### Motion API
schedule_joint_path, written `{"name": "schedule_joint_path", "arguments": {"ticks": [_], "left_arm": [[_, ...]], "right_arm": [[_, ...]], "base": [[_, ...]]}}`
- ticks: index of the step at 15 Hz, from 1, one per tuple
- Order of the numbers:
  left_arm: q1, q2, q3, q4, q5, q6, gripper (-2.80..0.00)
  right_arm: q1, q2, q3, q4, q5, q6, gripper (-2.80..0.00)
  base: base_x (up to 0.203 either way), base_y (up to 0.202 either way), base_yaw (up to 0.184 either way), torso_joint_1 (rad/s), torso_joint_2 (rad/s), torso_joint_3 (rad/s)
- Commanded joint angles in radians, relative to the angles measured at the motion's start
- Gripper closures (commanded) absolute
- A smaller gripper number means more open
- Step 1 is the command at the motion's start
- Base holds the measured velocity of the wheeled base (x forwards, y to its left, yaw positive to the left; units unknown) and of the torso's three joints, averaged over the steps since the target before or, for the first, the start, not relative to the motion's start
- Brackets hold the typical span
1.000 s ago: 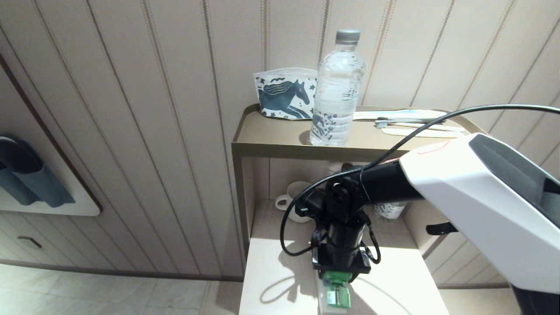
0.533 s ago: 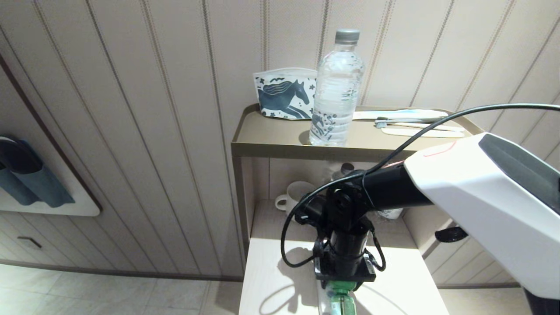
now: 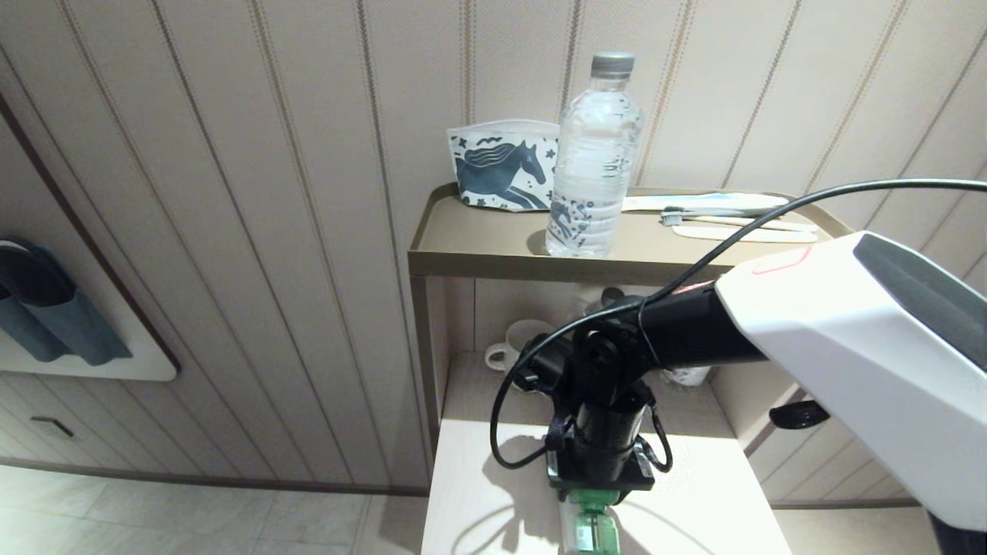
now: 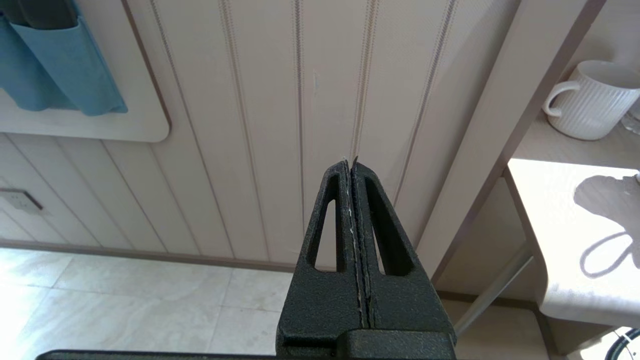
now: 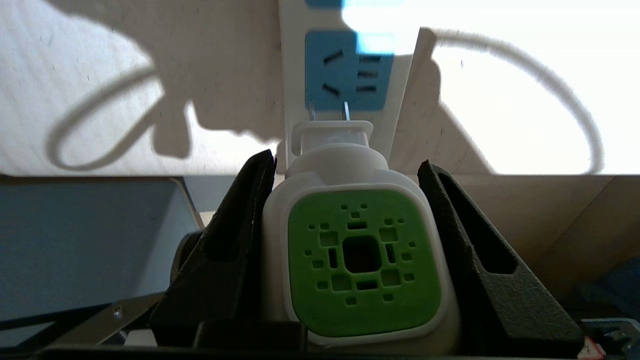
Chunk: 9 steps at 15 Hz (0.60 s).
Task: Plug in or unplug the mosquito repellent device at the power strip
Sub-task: Insert the plug into the socket
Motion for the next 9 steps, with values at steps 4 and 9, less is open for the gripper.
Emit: {"name": "schedule_joint_path", "arguments": {"ticks": [4, 9], "left_arm": [[0.000, 0.002, 0.000, 0.000, 0.001, 0.000, 0.00], [0.000, 0.002, 0.000, 0.000, 0.001, 0.000, 0.00]], "right_arm": [[-0.020, 0.013, -0.008, -0.020, -0.057, -0.021, 0.00], [-0.038, 0.000, -0.008, -0.039, -0.075, -0.036, 0.00]], "base": [[0.000, 0.000, 0.000, 0.000, 0.00, 0.000], [0.000, 0.000, 0.000, 0.000, 0.00, 0.000]]}}
